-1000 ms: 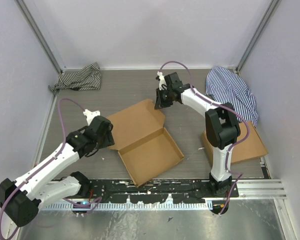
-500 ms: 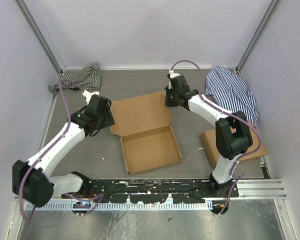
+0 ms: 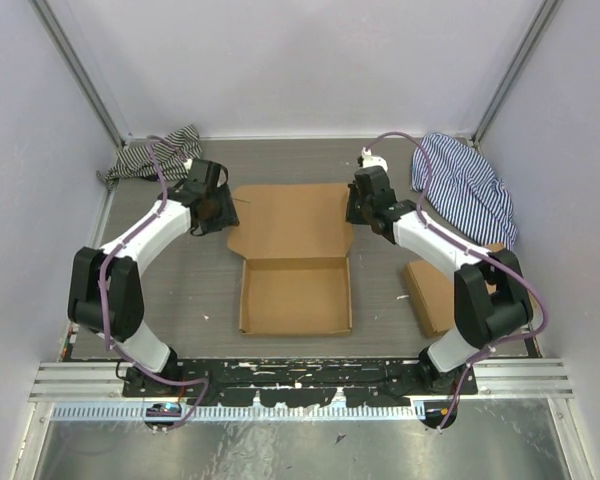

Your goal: Fold the paper box

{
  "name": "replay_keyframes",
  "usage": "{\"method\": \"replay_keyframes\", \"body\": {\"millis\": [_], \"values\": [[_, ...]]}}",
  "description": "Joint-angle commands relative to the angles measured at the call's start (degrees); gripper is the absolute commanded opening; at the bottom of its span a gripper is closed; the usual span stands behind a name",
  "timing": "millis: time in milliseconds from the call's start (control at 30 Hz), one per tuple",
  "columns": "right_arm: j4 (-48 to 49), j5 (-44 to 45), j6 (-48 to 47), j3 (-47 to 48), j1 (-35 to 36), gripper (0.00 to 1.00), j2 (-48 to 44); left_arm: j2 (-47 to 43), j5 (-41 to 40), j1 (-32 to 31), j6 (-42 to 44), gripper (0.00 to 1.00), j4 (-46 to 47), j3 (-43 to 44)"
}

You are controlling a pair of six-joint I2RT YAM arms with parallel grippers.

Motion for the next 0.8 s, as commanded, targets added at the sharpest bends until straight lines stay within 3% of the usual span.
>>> {"method": "replay_keyframes", "body": {"millis": [0, 300, 433, 533, 600, 767], "values": [[5.90, 3.10, 1.47, -2.22, -0.21, 0.01, -5.93, 0.56, 2.92, 0.11, 2.05, 0.55, 3.72, 3.20], [6.31, -0.30, 1.11, -3.91, -0.22, 0.01, -8.31, 6.96, 5.47, 0.11, 2.15, 0.51, 7.38, 6.83], [7.26, -0.90, 0.96, -5.71, -0.18, 0.01, -9.59, 9.18, 5.39, 0.11, 2.72, 0.35, 6.39, 9.66], [7.87, -1.37, 0.52, -6.79, -0.20, 0.01, -10.38, 9.73, 4.85, 0.16, 3.10, 0.12, 5.34, 10.60], [8.12, -1.40, 0.45, -7.45, -0.24, 0.01, -10.95, 9.27, 5.09, 0.07, 3.31, 0.02, 5.79, 10.16], [6.31, -2.08, -0.30, -6.88, -0.21, 0.03, -12.20, 5.03, 5.71, 0.02, 4.98, 0.00, 7.13, 8.13]]}}
